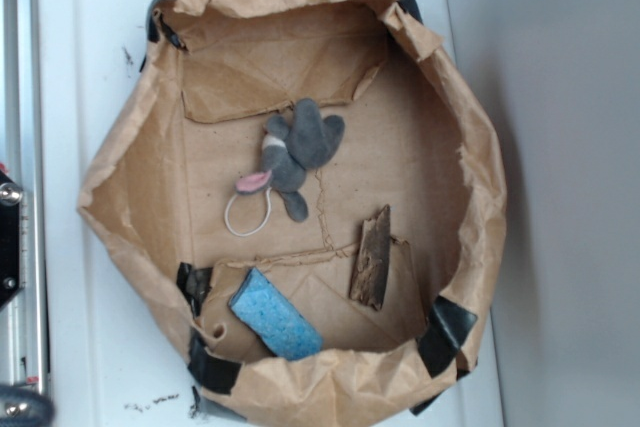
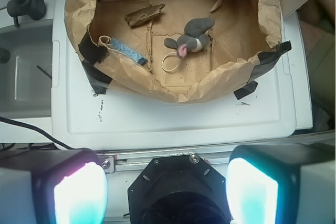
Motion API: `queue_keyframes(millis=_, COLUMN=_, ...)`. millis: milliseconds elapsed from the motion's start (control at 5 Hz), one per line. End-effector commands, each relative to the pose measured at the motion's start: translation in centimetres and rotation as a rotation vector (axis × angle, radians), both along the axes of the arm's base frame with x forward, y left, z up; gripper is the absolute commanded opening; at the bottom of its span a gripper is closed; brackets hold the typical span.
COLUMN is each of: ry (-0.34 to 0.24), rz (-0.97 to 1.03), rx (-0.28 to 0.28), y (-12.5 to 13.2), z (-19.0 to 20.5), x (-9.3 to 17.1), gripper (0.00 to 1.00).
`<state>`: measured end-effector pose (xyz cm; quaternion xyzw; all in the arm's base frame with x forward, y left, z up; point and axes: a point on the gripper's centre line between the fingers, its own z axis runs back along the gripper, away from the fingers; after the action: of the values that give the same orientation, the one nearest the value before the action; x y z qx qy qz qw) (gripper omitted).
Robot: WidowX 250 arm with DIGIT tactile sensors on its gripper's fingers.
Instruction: Grab the gray animal.
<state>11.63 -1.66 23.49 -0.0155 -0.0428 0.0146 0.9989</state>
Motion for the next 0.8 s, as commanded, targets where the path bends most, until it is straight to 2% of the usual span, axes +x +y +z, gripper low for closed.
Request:
queue_keyframes(millis=0, ry=0.000, rz=0.000, rx=0.000, y=0.0, z=0.0, x=0.0, gripper=1.00)
queue_keyframes(millis=200, ry=-0.006, rz=0.032, rx=-0.023, y=-1.0, z=0.4, x=3.6, gripper=1.00)
queue_keyframes(millis=400, ry=-0.009, rz=0.085, rx=-0.031, y=-0.9, z=0.0, x=7.9, gripper=1.00)
queue_keyframes(millis=600, ry=-0.018, rz=0.129, rx=-0.013, y=0.3, z=-1.4, x=10.7, gripper=1.00)
